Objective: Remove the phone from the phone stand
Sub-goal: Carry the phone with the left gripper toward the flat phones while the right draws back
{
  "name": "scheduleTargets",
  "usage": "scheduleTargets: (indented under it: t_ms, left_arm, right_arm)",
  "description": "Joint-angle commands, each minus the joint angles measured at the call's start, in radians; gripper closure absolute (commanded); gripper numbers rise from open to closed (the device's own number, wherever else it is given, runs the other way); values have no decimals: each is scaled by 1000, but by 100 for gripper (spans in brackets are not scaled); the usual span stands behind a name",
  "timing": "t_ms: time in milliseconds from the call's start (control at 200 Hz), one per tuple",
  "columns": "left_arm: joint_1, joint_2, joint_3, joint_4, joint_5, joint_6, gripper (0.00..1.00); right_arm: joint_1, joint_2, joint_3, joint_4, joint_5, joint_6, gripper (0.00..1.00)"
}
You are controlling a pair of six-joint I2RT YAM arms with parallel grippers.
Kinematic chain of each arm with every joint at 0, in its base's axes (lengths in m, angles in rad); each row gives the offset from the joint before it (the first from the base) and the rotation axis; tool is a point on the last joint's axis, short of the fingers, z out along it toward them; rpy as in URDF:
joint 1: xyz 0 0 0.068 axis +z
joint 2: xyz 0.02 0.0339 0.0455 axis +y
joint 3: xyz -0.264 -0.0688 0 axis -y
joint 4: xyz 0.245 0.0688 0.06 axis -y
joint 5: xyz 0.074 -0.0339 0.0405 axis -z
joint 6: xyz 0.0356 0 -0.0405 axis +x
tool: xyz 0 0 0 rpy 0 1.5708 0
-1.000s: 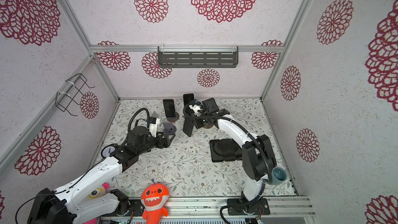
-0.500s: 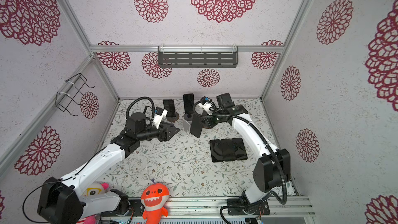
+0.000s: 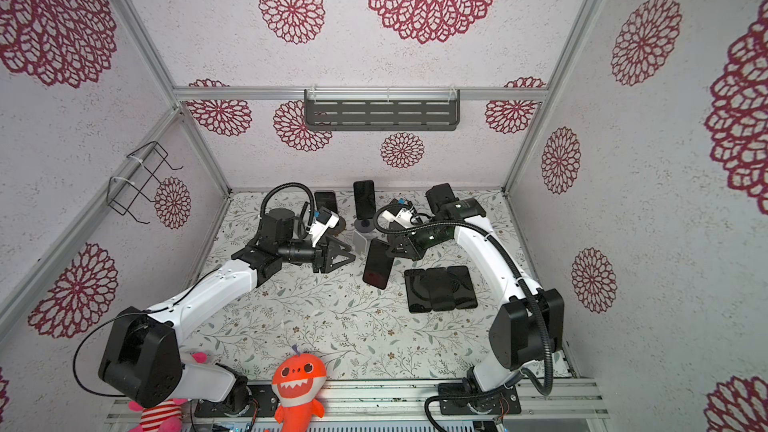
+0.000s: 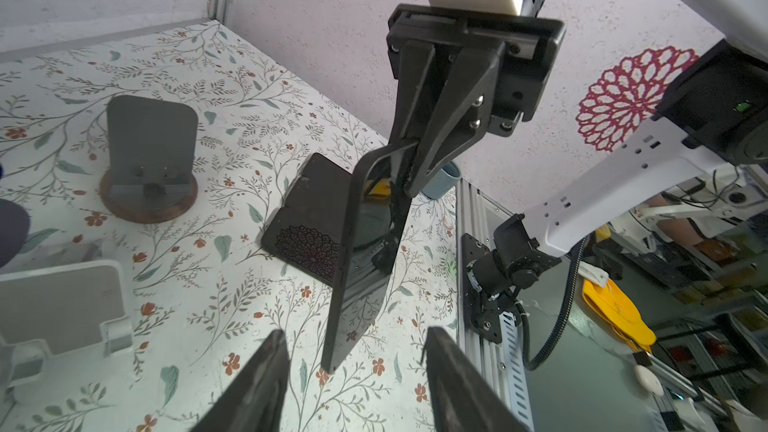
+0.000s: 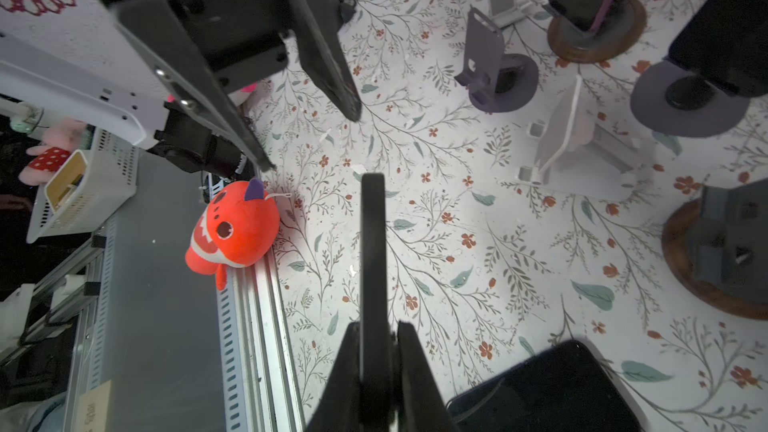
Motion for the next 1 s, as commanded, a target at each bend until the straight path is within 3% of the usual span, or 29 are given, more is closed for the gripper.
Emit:
scheduleTargets:
  t_ms: [0, 305, 721, 826, 856, 946, 996]
  left_arm:
    - [-17, 25, 25, 7, 63, 60, 47]
    - [-74, 61, 34, 6, 61, 98, 51]
    - [-101, 76, 41, -2, 70, 104, 100]
    - [-104, 76, 38, -3, 68, 101, 100]
    - [-104, 76, 36, -3, 66, 99, 100]
    - [-106, 74, 33, -5, 58, 94, 100]
    - [-105, 72, 30, -6, 52, 94, 100]
  right_arm:
    - [-4, 4, 53, -61, -153, -101, 100]
    - [2, 51, 106, -106, -199, -162, 100]
    - [3, 97, 145, -153, -232, -225, 100]
    - [2, 104, 145, -149, -233, -223, 100]
    - [1, 106, 144, -148, -232, -222, 94]
    - [-5, 109, 144, -141, -222, -211, 59]
    - [-10, 105, 139, -131, -209, -196, 51]
